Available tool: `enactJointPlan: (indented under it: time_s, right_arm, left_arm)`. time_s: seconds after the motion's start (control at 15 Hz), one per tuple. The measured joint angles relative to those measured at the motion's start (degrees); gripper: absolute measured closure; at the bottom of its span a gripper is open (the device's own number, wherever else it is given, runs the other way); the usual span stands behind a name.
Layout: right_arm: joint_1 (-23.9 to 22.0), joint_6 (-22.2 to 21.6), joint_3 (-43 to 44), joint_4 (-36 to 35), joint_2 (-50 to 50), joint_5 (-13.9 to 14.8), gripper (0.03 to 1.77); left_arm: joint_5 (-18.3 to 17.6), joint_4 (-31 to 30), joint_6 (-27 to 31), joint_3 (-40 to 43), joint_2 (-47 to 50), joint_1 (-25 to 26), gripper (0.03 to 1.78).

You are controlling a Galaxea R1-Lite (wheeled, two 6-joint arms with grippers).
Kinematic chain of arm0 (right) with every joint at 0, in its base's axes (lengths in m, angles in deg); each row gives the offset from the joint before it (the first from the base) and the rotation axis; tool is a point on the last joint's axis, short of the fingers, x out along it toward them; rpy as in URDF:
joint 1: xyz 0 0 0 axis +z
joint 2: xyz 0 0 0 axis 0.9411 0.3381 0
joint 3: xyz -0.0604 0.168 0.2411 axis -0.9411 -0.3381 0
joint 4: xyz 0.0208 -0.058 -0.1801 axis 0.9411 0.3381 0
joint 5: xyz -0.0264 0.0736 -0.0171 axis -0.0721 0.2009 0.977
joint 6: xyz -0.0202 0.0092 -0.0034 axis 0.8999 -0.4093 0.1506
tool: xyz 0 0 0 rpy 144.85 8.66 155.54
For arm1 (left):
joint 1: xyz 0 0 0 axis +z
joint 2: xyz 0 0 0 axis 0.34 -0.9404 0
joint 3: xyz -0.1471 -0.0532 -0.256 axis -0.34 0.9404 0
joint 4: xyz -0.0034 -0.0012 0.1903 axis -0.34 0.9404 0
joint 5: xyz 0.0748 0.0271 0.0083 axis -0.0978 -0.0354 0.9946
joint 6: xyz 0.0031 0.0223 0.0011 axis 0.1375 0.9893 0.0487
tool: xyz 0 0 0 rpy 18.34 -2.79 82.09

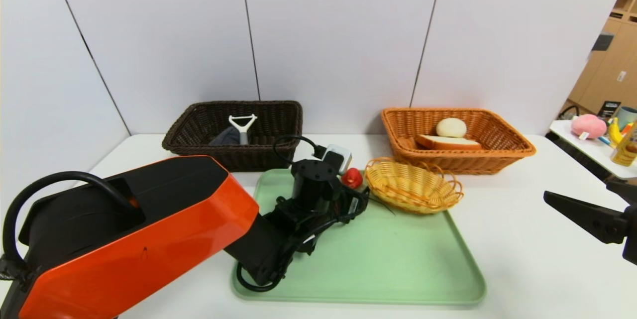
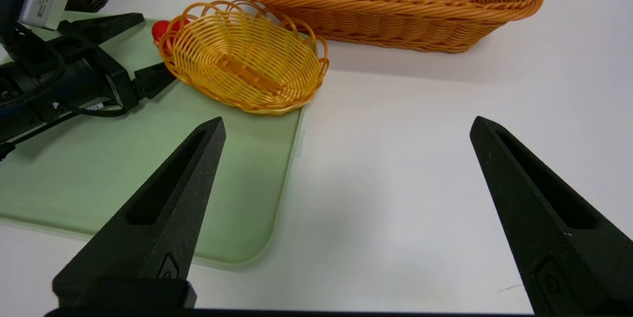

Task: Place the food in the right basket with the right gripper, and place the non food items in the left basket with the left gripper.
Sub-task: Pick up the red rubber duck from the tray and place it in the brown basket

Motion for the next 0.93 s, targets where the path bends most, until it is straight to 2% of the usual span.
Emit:
enactJointPlan:
  time_s: [0.47, 0.93]
  right_arm:
    - [0.0, 0.1, -0.7, 0.0, -1.0, 0.0, 0.09]
    - [0.0, 0.1, -1.5, 0.1, -2.0, 0.0, 0.09]
  left_arm:
    - [5.3, -0.2, 1.5, -0.6, -0.3, 0.4, 0.12]
    - [6.9, -0.4, 2.6, 3.0, 1.5, 0.8, 0.12]
